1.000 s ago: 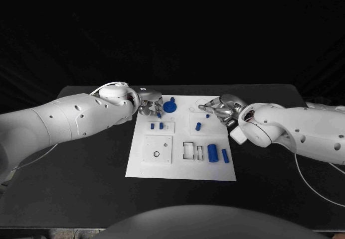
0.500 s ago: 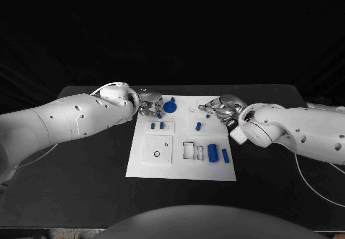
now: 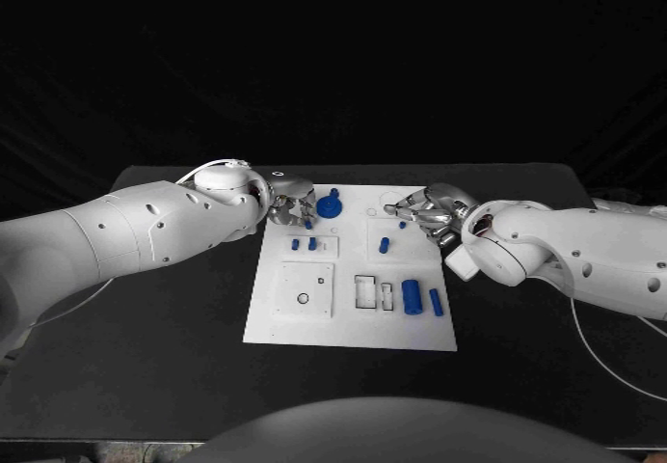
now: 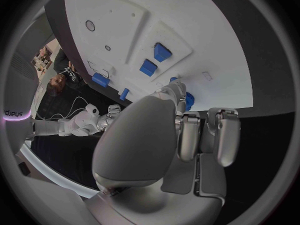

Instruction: Assemble the parts on the task board

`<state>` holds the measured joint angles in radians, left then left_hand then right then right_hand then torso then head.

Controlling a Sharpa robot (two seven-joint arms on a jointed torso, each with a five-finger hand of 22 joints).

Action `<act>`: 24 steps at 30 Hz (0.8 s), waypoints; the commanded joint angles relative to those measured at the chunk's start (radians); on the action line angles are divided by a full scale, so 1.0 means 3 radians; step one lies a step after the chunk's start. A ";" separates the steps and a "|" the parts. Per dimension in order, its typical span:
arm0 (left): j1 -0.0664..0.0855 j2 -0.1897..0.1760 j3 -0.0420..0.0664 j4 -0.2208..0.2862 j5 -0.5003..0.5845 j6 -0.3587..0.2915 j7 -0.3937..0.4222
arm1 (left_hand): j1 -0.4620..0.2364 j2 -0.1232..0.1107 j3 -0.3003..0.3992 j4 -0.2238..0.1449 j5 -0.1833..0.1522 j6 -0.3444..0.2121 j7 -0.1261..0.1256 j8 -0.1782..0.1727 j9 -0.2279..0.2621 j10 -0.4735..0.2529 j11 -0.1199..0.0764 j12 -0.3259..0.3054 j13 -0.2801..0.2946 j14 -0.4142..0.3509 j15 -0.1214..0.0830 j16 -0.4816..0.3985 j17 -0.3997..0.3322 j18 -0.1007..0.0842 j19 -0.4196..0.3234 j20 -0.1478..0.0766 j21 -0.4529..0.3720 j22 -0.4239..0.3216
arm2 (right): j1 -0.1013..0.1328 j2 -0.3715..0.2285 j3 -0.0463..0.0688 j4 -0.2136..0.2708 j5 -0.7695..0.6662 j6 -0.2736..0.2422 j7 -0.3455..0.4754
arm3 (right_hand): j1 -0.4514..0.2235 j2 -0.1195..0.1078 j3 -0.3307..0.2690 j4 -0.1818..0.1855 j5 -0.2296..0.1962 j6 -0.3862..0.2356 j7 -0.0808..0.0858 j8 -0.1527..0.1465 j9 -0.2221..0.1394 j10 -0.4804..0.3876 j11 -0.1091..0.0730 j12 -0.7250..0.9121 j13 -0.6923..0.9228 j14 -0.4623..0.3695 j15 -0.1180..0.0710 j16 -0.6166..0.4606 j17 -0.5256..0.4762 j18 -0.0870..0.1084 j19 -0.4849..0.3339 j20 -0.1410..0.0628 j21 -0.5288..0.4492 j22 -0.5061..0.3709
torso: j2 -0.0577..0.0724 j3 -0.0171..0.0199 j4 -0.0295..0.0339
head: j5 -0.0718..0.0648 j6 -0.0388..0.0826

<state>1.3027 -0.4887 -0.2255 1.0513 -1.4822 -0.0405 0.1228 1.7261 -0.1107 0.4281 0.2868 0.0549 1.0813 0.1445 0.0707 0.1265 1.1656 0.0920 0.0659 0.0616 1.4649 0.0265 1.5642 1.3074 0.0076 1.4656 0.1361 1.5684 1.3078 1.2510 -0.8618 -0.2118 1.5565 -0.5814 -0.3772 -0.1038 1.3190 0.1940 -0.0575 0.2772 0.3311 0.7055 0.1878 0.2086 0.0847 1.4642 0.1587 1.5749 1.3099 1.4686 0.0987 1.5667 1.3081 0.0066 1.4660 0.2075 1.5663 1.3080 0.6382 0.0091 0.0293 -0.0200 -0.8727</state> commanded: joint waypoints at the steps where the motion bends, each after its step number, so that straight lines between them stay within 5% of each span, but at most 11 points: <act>1: -0.0002 0.0005 0.0000 0.0006 -0.0031 0.0061 -0.0011 | -0.0005 -0.0027 0.0022 -0.0009 0.0006 -0.0042 0.0012 -0.0021 -0.0013 -0.0046 0.0011 -0.0022 -0.0005 0.0324 0.0026 -0.0017 0.0801 -0.0025 0.0351 -0.0010 0.0008 0.0877 | -0.0002 0.0002 0.0000 0.0004 -0.0018 0.0061 -0.0003 | 0.0030 0.0000 -0.0002 -0.0014 0.0017 -0.0016 0.0151 0.0019 0.0000 0.0355 0.0011 -0.0014 0.0870 0.0341 0.0019 0.0014 0.0876 -0.0022 0.0349 0.0018 0.0015 0.0876 | 0.0000 0.0000 0.0001 | -0.0002 0.0000; 14: -0.0004 -0.0003 0.0000 0.0035 -0.0072 0.0055 -0.0001 | -0.0099 -0.0165 -0.0023 0.0003 0.0005 -0.0172 0.0040 -0.0020 -0.0058 -0.0173 0.0043 -0.0016 -0.0002 0.0216 0.0050 -0.0168 0.0526 -0.0025 0.0351 0.0018 0.0008 0.0877 | -0.0002 0.0001 0.0000 0.0008 -0.0017 0.0056 -0.0002 | 0.0032 0.0001 -0.0001 -0.0014 0.0017 -0.0014 0.0151 0.0021 0.0000 0.0355 0.0011 -0.0014 0.0870 0.0341 0.0019 0.0014 0.0876 -0.0022 0.0349 0.0018 0.0015 0.0876 | 0.0004 -0.0001 0.0000 | 0.0003 0.0000; 24: -0.0004 -0.0017 0.0000 0.0043 -0.0105 0.0066 -0.0004 | -0.0148 -0.0199 -0.0037 0.0002 0.0005 -0.0223 0.0051 -0.0023 -0.0078 -0.0224 0.0055 -0.0019 -0.0004 0.0194 0.0055 -0.0202 0.0470 -0.0025 0.0351 0.0023 0.0008 0.0877 | -0.0002 -0.0002 0.0000 0.0010 -0.0017 0.0074 -0.0009 | 0.0034 0.0003 0.0000 -0.0014 0.0018 -0.0013 0.0151 0.0022 0.0000 0.0355 0.0011 -0.0014 0.0870 0.0341 0.0019 0.0014 0.0876 -0.0022 0.0349 0.0018 0.0015 0.0876 | 0.0000 0.0000 0.0004 | -0.0006 0.0000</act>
<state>1.3014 -0.4944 -0.2258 1.0612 -1.4997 -0.0345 0.1210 1.6808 -0.1639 0.4207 0.2881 0.0550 1.0224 0.1611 0.0676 0.1039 1.1053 0.1110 0.0659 0.0618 1.4671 0.0360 1.5072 1.3073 0.0076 1.4656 0.1361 1.5684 1.3076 1.2510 -0.8623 -0.2118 1.5581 -0.5813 -0.3731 -0.1055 1.3190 0.1940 -0.0575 0.2772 0.3311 0.7055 0.1878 0.2092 0.0846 1.4642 0.1588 1.5743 1.3106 1.4686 0.0987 1.5667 1.3078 0.0066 1.4660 0.2075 1.5663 1.3077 0.6389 0.0087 0.0297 -0.0198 -0.8727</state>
